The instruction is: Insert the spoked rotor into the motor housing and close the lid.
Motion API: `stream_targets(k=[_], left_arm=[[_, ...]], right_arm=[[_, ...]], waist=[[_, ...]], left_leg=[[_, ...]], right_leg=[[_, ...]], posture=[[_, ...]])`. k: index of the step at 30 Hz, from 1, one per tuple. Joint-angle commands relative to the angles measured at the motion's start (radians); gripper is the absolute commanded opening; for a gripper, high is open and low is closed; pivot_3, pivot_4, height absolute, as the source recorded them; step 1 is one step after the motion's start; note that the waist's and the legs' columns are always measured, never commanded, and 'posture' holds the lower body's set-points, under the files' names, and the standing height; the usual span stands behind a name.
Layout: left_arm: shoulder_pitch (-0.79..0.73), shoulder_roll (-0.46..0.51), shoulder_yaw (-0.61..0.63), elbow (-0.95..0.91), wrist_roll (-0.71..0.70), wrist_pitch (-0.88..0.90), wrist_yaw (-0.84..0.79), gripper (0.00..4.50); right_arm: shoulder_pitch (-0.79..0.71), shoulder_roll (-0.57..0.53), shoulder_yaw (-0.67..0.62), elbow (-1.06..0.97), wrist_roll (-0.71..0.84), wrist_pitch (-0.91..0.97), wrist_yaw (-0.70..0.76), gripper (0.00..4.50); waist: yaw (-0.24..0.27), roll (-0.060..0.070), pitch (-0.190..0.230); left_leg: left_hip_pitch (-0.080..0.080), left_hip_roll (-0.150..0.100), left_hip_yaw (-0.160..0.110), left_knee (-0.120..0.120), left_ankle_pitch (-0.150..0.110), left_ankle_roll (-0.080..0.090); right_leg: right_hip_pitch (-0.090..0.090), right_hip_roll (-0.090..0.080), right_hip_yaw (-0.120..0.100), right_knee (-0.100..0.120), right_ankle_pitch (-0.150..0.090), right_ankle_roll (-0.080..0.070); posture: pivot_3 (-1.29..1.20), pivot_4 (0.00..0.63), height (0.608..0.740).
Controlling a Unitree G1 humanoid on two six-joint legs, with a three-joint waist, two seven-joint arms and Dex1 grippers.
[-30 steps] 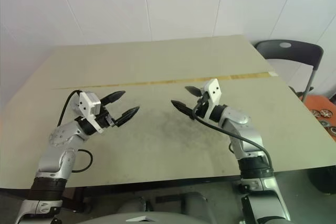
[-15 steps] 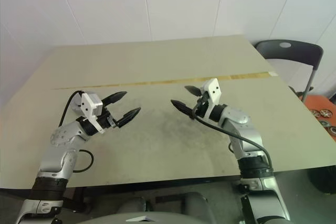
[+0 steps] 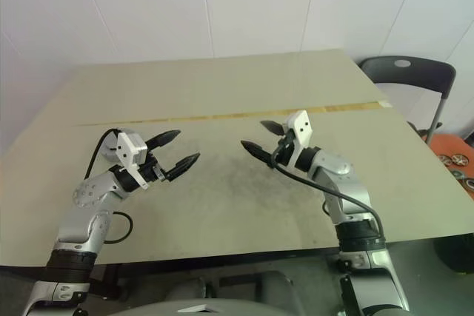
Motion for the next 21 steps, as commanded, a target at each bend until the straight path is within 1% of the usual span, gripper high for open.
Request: stream_targets(k=[1, 21], left_arm=[[-0.014, 0.004, 0.001, -0.020, 0.006, -0.012, 0.002, 4.50], [-0.013, 0.002, -0.007, 0.003, 0.009, -0.021, -0.001, 4.50]], right_arm=[[-0.024, 0.000, -0.003, -0.023, 0.006, -0.020, 0.007, 4.46], [-0.025, -0.005, 0.006, -0.019, -0.001, -0.013, 0.009, 4.46]], waist=[[0.000, 0.000, 0.000], [0.000, 0.000, 0.000]], left_leg=[[0.000, 0.000, 0.000, 0.000, 0.000, 0.000], [0.000, 0.000, 0.000, 0.000, 0.000, 0.000]], right_leg=[[0.000, 0.000, 0.000, 0.000, 0.000, 0.000], [0.000, 0.000, 0.000, 0.000, 0.000, 0.000]], posture=[[0.00, 0.000, 0.740], [0.00, 0.000, 0.740]])
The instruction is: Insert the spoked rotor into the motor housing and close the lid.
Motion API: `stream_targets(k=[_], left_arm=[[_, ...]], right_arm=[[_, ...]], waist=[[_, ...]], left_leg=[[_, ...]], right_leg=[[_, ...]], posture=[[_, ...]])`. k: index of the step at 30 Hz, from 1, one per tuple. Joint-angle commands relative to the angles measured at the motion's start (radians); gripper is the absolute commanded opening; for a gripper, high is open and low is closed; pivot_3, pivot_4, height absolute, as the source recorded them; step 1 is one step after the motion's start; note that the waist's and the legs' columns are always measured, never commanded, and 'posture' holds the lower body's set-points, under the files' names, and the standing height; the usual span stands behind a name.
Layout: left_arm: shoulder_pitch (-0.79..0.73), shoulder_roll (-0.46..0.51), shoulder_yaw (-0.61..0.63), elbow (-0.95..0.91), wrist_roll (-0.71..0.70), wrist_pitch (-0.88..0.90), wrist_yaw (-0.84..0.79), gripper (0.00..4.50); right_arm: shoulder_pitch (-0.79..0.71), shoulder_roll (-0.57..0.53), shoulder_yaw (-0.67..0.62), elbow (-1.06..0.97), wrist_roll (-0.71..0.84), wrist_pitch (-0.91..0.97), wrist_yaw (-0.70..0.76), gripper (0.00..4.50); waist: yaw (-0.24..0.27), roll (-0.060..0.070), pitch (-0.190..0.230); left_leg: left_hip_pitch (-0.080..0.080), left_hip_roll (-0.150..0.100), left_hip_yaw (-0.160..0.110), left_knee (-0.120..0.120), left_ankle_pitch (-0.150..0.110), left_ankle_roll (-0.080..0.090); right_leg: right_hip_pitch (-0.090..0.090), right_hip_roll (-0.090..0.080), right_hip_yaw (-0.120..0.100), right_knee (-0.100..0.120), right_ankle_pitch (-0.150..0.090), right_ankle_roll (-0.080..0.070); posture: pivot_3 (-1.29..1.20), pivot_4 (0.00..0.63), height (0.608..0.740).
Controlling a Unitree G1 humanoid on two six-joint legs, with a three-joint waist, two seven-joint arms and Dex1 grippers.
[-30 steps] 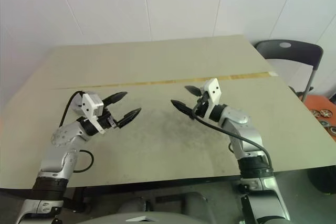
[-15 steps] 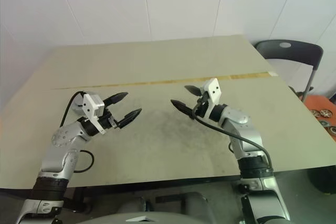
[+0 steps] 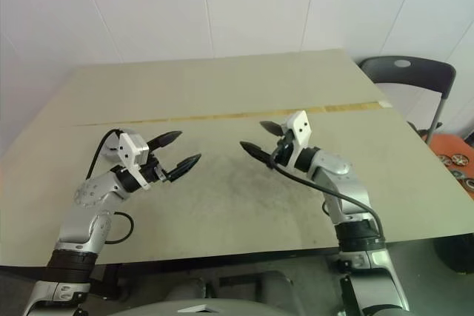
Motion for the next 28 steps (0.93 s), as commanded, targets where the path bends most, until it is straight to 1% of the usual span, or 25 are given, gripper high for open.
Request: stream_targets(k=[1, 28], left_arm=[[-0.013, 0.001, 0.004, -0.003, 0.005, -0.022, -0.004, 4.50], [-0.025, -0.010, -0.002, 0.052, 0.017, -0.064, -0.016, 4.50]], right_arm=[[-0.025, -0.004, -0.003, -0.019, 0.002, -0.012, 0.003, 4.46], [-0.031, -0.007, 0.005, 0.004, -0.017, -0.018, 0.008, 4.46]], waist=[[0.000, 0.000, 0.000], [0.000, 0.000, 0.000]], left_leg=[[0.000, 0.000, 0.000, 0.000, 0.000, 0.000], [0.000, 0.000, 0.000, 0.000, 0.000, 0.000]], right_leg=[[0.000, 0.000, 0.000, 0.000, 0.000, 0.000], [0.000, 0.000, 0.000, 0.000, 0.000, 0.000]], posture=[[0.00, 0.000, 0.740], [0.00, 0.000, 0.740]])
